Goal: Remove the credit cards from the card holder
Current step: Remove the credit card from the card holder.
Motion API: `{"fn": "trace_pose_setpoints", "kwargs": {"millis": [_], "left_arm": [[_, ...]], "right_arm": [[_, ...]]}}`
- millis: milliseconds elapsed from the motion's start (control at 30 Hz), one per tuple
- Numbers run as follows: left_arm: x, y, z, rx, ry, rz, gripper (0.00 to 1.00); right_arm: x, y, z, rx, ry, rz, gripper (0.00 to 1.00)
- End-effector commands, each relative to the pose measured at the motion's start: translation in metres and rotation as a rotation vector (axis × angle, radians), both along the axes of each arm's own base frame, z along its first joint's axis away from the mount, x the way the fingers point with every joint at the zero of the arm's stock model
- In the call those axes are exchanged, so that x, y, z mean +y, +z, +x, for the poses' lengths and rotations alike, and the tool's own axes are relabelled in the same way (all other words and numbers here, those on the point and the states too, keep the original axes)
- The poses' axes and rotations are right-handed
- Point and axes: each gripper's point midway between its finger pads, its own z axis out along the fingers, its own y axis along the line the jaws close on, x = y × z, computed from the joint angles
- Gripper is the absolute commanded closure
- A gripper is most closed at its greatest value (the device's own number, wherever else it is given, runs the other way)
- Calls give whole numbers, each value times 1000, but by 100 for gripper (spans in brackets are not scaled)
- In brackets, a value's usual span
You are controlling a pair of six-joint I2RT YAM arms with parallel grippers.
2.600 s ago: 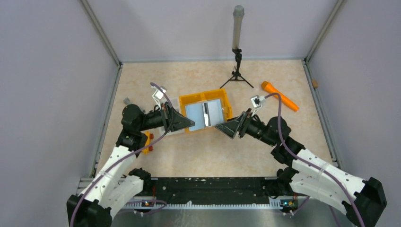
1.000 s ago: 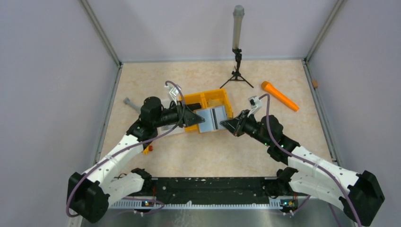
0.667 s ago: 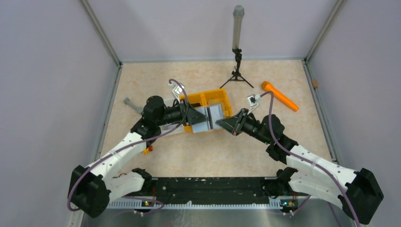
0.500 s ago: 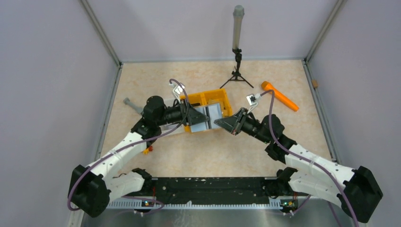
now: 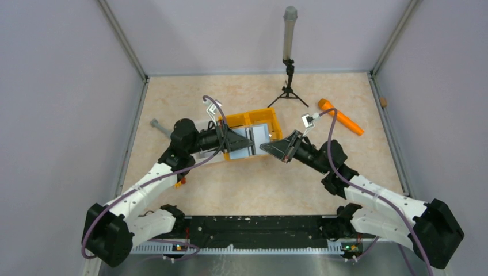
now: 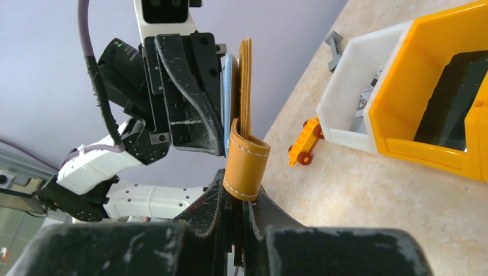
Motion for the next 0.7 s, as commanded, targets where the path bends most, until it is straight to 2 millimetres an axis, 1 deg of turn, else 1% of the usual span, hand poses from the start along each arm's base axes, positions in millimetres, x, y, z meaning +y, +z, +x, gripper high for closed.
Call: {"fn": "trace_pose_setpoints", "kwargs": {"millis": [0, 33, 100, 200, 233, 300, 333, 367, 400, 467, 500, 633, 667], "left_arm": [[-1, 24, -19, -81, -78, -83, 100], [0, 27, -21, -88, -79, -89, 100], [2, 32, -24, -105, -79, -100, 100], [4, 35, -27, -107, -70, -102, 100], [4, 34, -27, -104, -69, -100, 100], [4, 34, -27, -95, -73, -98, 100], [4, 34, -28, -90, -76, -99, 100], [4, 33, -28, -82, -79, -100, 100], [3, 34, -29, -76, -82, -103, 100], [3, 36, -30, -71, -87, -110, 100], [4, 36, -30, -71, -87, -113, 100], [4, 37, -30, -67, -86, -113, 100], [4, 36, -30, -63, -87, -112, 100]], "right_arm": [[0, 36, -12, -79, 55, 136, 98], [-1, 36, -12, -81, 55, 137, 94], [-2, 37, -12, -79, 48, 140, 84], [-5, 41, -13, -97, 36, 159, 72], [-8, 45, -15, -113, 36, 178, 68], [-12, 52, -20, -142, 41, 226, 58], [-14, 55, -21, -152, 42, 246, 55], [-15, 59, -23, -164, 46, 267, 55], [-15, 59, -24, -164, 49, 271, 58], [-15, 59, -23, -157, 51, 274, 73], [-14, 58, -23, -154, 51, 273, 78], [-18, 60, -23, -155, 38, 294, 80], [-19, 61, -24, -163, 37, 299, 84]]}}
